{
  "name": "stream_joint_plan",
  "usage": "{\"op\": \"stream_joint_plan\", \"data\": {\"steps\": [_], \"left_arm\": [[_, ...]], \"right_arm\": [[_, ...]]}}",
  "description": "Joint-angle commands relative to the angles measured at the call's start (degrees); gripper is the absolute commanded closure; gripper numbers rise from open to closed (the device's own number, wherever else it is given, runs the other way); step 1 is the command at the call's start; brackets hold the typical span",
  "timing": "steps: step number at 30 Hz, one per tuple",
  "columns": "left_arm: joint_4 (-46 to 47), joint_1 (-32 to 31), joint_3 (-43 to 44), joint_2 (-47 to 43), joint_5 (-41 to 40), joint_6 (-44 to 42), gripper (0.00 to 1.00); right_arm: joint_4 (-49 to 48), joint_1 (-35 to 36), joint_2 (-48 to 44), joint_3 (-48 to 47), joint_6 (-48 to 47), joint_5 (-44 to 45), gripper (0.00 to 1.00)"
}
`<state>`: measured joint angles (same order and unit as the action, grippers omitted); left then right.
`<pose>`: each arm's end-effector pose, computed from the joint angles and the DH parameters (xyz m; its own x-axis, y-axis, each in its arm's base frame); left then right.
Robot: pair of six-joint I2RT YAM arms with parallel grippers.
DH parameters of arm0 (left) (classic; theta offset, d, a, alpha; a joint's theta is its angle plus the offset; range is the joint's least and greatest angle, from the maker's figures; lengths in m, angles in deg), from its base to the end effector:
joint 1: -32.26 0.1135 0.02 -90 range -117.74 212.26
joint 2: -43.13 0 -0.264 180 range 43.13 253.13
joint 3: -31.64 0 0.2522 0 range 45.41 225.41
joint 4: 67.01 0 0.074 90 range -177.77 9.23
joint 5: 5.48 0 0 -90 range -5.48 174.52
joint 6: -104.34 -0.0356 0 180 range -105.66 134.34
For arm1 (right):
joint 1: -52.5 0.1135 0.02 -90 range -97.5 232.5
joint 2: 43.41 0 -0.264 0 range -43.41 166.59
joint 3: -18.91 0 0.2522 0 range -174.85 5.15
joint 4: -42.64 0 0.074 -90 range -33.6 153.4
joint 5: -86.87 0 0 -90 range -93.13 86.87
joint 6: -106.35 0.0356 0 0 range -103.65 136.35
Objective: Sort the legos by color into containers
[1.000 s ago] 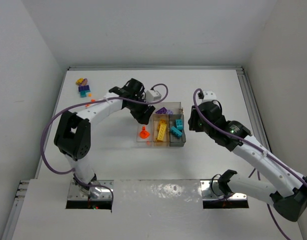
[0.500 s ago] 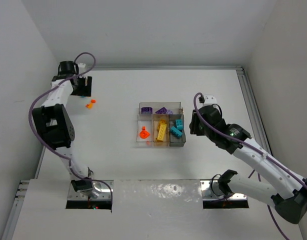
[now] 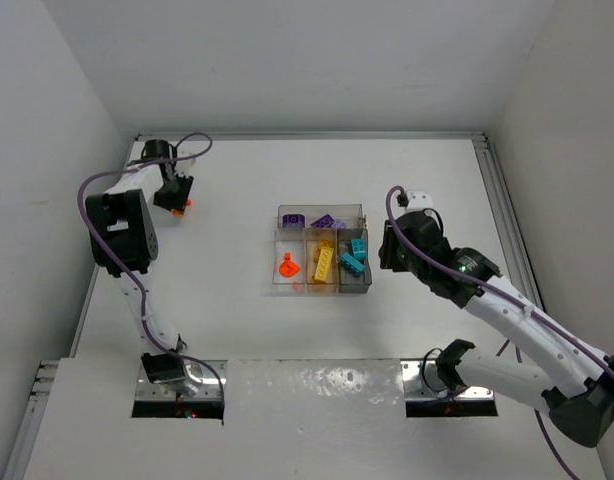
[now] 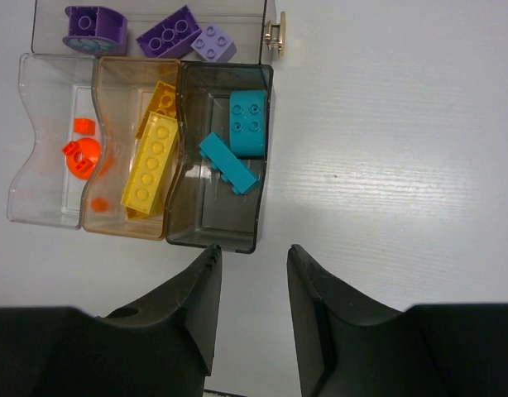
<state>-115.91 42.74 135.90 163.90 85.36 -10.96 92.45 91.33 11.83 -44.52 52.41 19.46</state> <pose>0.4352 0.0800 0.1690 -0.8835 0.2711 -0.3819 0.2231 0.9606 0.1658 0.1636 0.1141 0.2953 -0.6274 0.1927 -0.7545 0.0174 0.9721 0.2338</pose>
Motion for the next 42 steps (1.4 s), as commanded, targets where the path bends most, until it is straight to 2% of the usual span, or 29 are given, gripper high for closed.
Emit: {"op": "stream_joint_plan", "data": {"steps": [1,8,13,24,28,32,34,42], "left_arm": [[2.09,-0.02,3.01,0.78,0.38,-0.98,0.63],[2.97,-0.2,3.71,1.39,2.94,0.16,0.64],[1.65,-0.9,4.77,2.28,4.61,0.51,0.7],[0.86,-0.9,4.95,4.91,2.67,0.51,0.71],[-0.28,-0.9,5.04,4.3,3.81,0.86,0.78],[-0.99,-0.81,4.07,2.72,4.69,0.52,0.82],[-1.16,-0.81,3.63,1.84,4.78,0.08,0.88],[-3.18,-0.81,3.37,0.35,6.1,-0.19,1.0]], "right_arm": [[-1.16,0.28,0.65,-1.04,-0.1,1.41,0.62],[-1.42,0.28,2.32,-1.92,-0.46,0.97,0.62],[-1.16,0.28,2.68,-2.71,-0.9,0.7,0.62],[0.07,0.28,1.89,-3.42,-1.16,1.4,0.61],[0.33,0.28,1.71,-3.5,-1.07,1.67,0.61],[0.33,0.37,1.62,-3.5,-0.99,1.76,0.61],[0.33,0.28,1.45,-3.42,-0.98,1.84,0.61],[0.42,0.28,1.01,-3.33,-0.98,1.84,0.61]]}}
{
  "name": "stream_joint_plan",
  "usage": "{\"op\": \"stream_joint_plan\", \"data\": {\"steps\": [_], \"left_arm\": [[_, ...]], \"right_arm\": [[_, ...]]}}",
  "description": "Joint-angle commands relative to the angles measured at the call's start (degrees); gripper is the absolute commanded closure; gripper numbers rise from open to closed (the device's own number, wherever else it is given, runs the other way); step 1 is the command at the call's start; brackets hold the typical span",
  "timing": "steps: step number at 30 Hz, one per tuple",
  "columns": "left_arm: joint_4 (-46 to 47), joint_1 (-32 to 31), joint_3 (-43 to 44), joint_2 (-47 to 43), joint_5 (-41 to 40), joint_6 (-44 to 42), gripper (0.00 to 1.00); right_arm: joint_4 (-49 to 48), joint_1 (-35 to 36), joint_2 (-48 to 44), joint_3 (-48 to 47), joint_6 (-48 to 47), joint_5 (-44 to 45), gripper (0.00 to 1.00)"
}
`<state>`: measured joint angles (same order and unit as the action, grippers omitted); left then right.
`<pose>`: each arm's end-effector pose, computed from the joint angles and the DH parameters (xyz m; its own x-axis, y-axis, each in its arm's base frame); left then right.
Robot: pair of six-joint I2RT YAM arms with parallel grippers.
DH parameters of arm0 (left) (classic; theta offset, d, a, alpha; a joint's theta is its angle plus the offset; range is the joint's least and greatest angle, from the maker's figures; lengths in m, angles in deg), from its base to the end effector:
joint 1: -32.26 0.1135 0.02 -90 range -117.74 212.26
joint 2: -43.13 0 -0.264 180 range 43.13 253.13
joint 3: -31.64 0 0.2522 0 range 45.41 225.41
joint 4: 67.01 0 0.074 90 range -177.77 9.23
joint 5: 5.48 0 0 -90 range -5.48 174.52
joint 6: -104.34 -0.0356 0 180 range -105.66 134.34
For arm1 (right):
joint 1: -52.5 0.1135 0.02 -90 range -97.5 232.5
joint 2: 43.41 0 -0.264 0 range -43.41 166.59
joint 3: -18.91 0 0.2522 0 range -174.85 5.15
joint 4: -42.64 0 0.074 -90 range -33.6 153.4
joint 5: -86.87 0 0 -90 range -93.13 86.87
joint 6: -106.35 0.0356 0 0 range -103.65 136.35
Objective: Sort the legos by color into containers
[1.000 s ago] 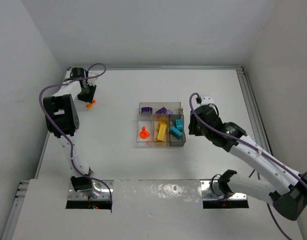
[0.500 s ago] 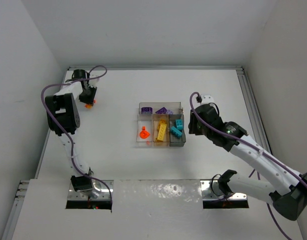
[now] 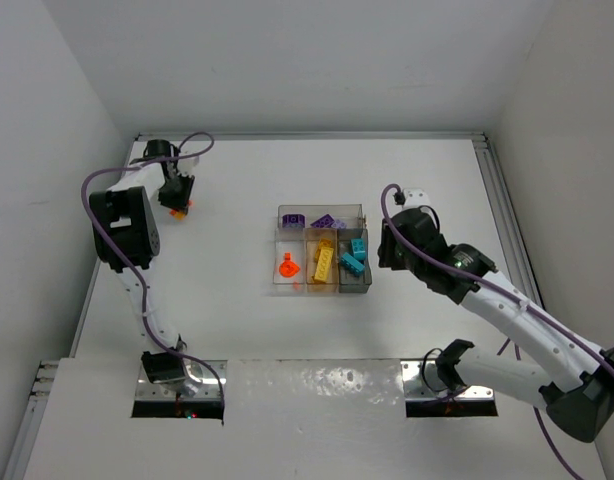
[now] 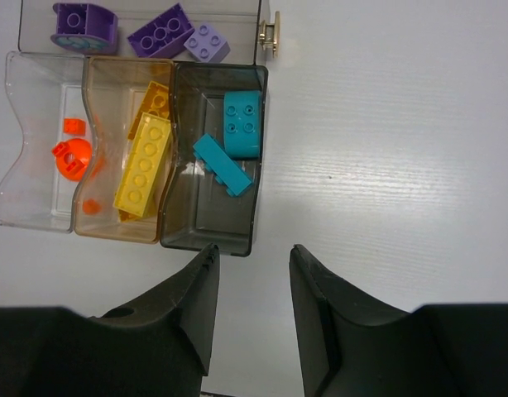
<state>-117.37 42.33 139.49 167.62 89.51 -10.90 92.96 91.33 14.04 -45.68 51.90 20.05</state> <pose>0.4475 0.0763 0.1581 -0.8798 0.2752 -0.3876 0.2592 0.9612 0.0942 0.1693 0.1183 0.2943 -0.6388 0.1719 -0.7499 0.0229 0.9785 0.2048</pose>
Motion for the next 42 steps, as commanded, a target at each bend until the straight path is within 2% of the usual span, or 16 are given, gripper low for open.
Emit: {"op": "stream_joint_plan", "data": {"steps": [1,6,11,14,15,17,18,21,26,30,36,39,40,42], "left_arm": [[-2.07,-0.4,-0.04,-4.16,2.3,-0.08,1.0],[-3.56,-0.4,0.92,-7.67,3.62,0.54,1.0],[-9.8,-2.67,3.64,-12.94,6.06,-0.16,1.0],[-12.88,-8.37,3.13,-19.78,9.75,0.18,1.0],[-13.4,-13.7,2.69,-20.94,10.38,0.18,1.0],[-14.29,-19.53,0.59,-23.05,13.0,0.71,1.0],[-14.12,-25.39,-0.12,-24.63,13.98,0.97,1.0],[-13.24,-34.81,-2.32,-25.78,19.08,2.03,1.0],[-7.19,-43.62,-5.84,-23.16,23.57,7.04,1.0],[-0.15,-46.71,-9.6,-21.48,24.27,10.54,0.99],[9.7,-47.15,-12.78,-19.2,24.63,14.16,0.87],[10.41,-47.07,-11.56,-17.09,22.44,14.42,0.73],[9.89,-47.07,-10.86,-15.87,21.47,14.16,0.61],[7.43,-47.07,-8.14,-14.89,20.85,13.81,0.5]], "right_arm": [[-0.08,0.28,-1.2,-2.17,-0.39,1.25,0.61],[0.09,0.28,-1.64,-2.08,0.04,1.52,0.61],[-0.6,0.28,-2.43,-1.55,0.4,1.43,0.61],[-2.01,0.37,-2.17,-1.12,0.66,1.17,0.61],[-2.19,0.28,-1.99,-1.03,0.66,1.08,0.61],[-3.06,0.28,-1.2,-1.03,0.84,0.47,0.61],[-3.16,0.28,-0.85,-1.11,0.84,0.38,0.61],[-2.98,0.28,-0.15,-1.9,0.84,0.02,0.61],[-1.93,0.28,-1.37,-1.38,0.92,0.46,0.61],[-2.02,0.28,-3.13,-0.15,1.71,0.9,0.61],[-0.35,0.28,-4.63,0.38,2.24,1.69,0.61],[-0.08,0.37,-5.07,0.38,2.24,1.87,0.61],[-0.08,0.28,-5.07,0.29,2.24,1.96,0.61],[0.01,0.28,-5.16,0.2,2.07,2.04,0.61]]}}
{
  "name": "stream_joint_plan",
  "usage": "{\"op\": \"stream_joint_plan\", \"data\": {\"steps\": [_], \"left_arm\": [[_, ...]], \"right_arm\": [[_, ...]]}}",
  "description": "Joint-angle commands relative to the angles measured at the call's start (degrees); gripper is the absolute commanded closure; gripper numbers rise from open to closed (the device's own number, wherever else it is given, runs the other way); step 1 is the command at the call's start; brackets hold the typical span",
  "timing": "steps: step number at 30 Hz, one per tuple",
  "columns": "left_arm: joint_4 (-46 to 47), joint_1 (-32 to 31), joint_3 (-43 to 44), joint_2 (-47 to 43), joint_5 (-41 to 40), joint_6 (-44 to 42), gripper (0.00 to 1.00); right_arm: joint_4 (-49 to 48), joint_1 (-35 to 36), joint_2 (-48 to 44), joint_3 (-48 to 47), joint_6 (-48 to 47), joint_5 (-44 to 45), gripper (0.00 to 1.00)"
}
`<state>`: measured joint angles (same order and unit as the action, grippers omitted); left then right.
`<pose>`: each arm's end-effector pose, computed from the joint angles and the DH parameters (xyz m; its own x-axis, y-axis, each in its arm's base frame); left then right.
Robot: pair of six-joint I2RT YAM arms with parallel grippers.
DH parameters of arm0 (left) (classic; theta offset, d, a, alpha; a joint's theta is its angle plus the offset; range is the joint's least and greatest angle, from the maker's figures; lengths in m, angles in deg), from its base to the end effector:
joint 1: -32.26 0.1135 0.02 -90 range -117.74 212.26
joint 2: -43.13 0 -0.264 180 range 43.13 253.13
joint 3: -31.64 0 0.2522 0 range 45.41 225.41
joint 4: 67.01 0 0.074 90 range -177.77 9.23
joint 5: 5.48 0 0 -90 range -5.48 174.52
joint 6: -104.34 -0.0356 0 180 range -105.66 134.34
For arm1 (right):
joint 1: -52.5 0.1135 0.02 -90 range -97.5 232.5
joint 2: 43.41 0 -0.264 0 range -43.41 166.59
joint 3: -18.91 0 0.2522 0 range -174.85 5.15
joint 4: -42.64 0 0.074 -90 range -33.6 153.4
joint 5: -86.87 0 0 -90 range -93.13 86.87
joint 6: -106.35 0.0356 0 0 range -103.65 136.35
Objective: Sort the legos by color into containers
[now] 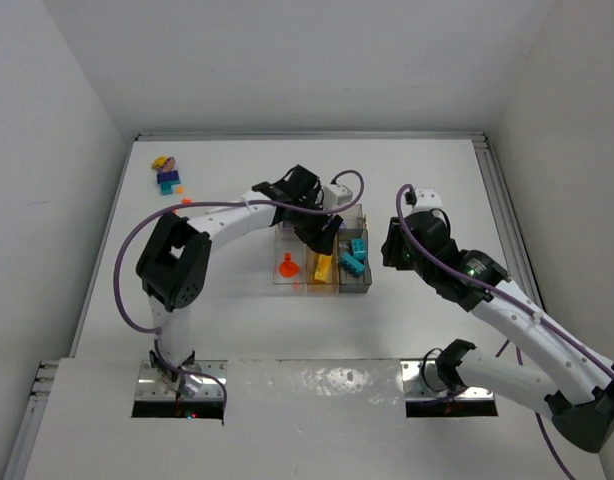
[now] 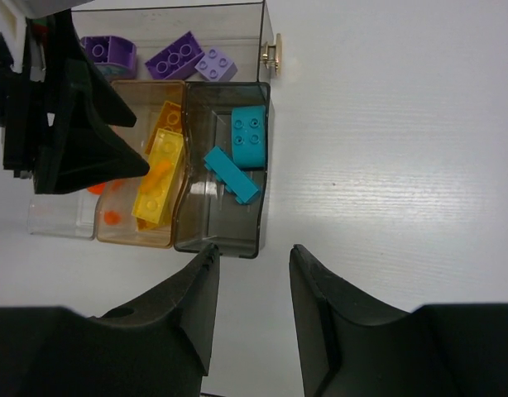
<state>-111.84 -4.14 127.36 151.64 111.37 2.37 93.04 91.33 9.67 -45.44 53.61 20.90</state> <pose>0.3176 -0.2541 0.2187 -0.5148 0.6094 -0.6030 0.8494 0.4582 -0.2621 0.1582 0.1087 0.3066 -0.5890 0.2357 -0.7730 0.0377 0.9635 0.2651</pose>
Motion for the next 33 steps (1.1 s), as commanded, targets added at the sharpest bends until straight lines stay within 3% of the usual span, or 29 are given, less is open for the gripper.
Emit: {"op": "stream_joint_plan", "data": {"steps": [1,8,13,17,20,25,28,33], "left_arm": [[0.15,-0.51,4.87,1.61,-1.19,-0.07,0.44],[-6.89,5.1,11.82,-1.19,-2.24,-0.34,0.4],[-7.69,21.08,11.39,-9.8,-1.97,-1.56,0.44],[-6.99,33.22,8.05,-12.01,-14.26,-7.09,0.44],[-6.55,42.26,6.56,-9.12,-20.07,-11.32,0.28],[-2.6,48.26,7.69,-0.16,-26.57,-14.93,0.26],[-8.03,49.15,13.92,7.84,-23.71,-16.33,0.29],[-6.64,49.23,12.54,11.46,-21.84,-17.48,0.3]], "right_arm": [[0.09,0.28,-0.7,-0.12,0.28,1.28,0.61],[-0.17,0.28,-0.35,-0.74,-0.69,1.19,0.61],[-0.26,0.28,0.71,-1.53,-2.1,0.93,0.61],[-2.01,0.28,0.62,-0.04,-2.19,0.05,0.61],[-3.15,0.28,0.1,1.45,-2.19,-0.3,0.61],[-3.07,0.28,0.44,1.9,-2.89,-0.3,0.6],[-2.72,0.37,0.97,1.37,-3.24,-0.56,0.6],[-2.19,0.28,1.5,0.84,-3.07,-0.3,0.6]]}}
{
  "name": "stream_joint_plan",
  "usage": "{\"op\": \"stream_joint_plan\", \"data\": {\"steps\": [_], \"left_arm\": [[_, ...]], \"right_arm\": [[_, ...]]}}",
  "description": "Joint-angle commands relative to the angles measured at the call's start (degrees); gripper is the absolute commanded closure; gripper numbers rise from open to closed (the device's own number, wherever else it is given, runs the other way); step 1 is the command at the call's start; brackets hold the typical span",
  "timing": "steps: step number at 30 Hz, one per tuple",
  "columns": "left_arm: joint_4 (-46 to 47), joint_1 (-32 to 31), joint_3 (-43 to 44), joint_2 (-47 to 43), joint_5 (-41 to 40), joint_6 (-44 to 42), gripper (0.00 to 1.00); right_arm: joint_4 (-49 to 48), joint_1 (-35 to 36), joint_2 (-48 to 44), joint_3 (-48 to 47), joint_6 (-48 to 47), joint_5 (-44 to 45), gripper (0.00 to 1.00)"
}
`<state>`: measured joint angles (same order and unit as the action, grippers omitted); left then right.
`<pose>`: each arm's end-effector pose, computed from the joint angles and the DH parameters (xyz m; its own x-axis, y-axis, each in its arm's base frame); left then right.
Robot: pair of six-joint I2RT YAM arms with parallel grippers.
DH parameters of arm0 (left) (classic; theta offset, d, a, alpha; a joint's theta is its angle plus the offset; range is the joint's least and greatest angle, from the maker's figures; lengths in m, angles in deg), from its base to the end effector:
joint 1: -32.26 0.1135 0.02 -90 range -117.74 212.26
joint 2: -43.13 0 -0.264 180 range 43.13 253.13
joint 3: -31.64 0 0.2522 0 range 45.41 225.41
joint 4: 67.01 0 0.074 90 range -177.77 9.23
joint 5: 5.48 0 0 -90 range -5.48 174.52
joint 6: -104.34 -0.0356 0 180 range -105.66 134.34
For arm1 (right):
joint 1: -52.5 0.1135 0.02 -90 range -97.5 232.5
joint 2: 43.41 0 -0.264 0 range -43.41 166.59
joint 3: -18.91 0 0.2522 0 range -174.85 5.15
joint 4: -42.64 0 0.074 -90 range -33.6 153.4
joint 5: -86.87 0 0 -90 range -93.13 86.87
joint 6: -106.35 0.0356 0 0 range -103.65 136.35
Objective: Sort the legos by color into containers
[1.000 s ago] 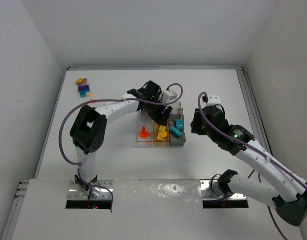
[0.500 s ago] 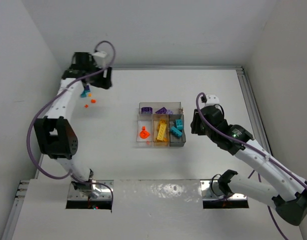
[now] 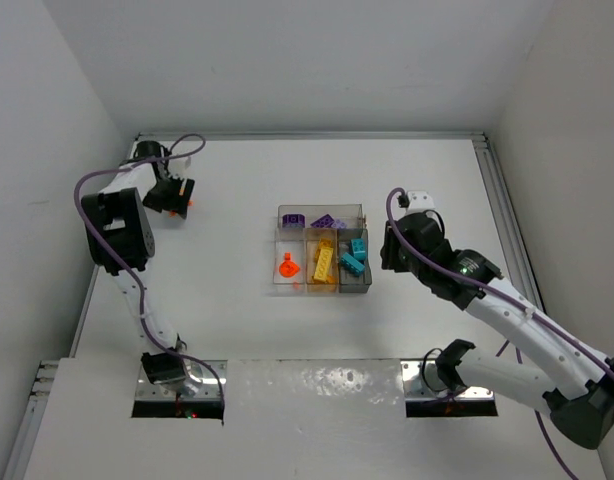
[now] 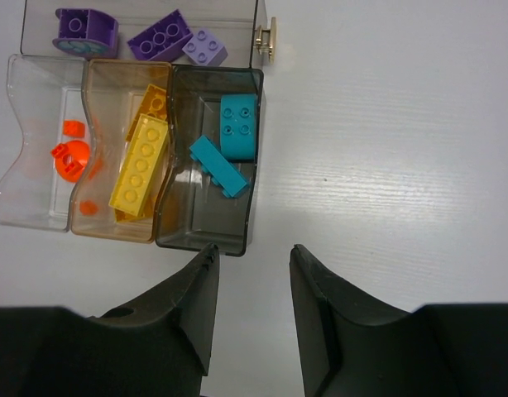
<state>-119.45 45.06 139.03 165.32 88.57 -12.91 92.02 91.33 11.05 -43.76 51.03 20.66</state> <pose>0.4363 0.0965 0.1715 -0.8884 0.2665 -0.3738 0.2389 0.9637 0.1192 0.1620 0.1119 0.2942 -0.6136 0.1745 -0.7701 0.0145 0.9776 0.2099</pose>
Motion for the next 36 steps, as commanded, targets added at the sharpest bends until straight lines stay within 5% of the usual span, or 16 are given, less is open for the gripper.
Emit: {"op": "stream_joint_plan", "data": {"steps": [1,9,19,24,29,36], "left_arm": [[1.75,0.03,0.25,-1.87,-0.61,-2.37,0.31],[4.75,0.03,-0.28,0.77,-3.09,-1.41,0.38],[4.75,-0.05,0.94,3.05,-2.3,-1.23,0.74],[4.31,0.03,0.86,2.97,-2.12,-1.23,0.74],[3.7,0.03,1.82,2.88,-0.63,0.25,0.98],[-7.02,-0.58,6.75,-9.41,9.2,6.15,1.0]], "right_arm": [[-0.81,0.28,0.04,-0.93,-0.4,0.03,0.6],[-0.55,0.28,0.03,-1.37,-0.57,0.64,0.6],[-0.11,0.28,0.39,-2.69,-1.19,1.35,0.6],[0.68,0.28,0.12,-3.13,-1.19,2.05,0.6],[0.95,0.28,-0.32,-3.04,-0.93,2.05,0.61],[0.86,0.28,-1.19,-2.34,-0.14,2.4,0.61]]}}
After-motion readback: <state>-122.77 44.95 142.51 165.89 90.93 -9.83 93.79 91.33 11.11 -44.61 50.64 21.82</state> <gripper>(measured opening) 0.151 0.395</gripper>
